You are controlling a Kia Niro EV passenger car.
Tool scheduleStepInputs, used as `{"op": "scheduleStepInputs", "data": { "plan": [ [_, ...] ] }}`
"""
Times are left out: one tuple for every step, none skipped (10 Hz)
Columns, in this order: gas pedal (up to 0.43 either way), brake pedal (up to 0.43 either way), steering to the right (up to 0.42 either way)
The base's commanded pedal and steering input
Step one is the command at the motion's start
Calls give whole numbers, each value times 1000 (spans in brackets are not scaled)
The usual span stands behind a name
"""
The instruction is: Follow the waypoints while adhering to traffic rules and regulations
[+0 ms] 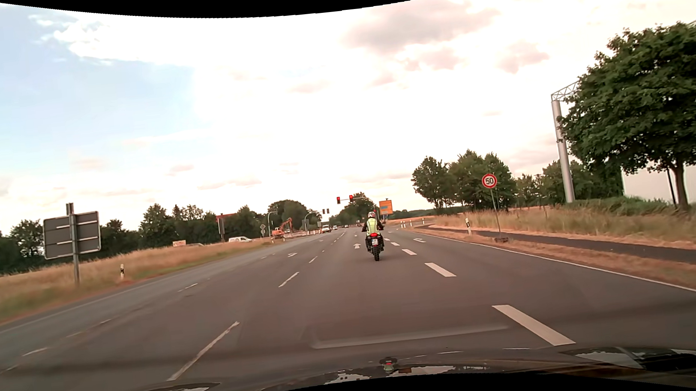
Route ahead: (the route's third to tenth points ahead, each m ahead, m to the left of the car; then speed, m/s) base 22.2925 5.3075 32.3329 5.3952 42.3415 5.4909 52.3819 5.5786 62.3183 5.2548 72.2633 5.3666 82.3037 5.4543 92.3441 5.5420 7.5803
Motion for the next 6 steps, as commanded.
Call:
{"op": "scheduleStepInputs", "data": {
  "plan": [
    [79,0,-3],
    [79,0,-2],
    [79,0,-3],
    [79,0,-5],
    [79,0,-5],
    [79,0,-4]
  ]
}}
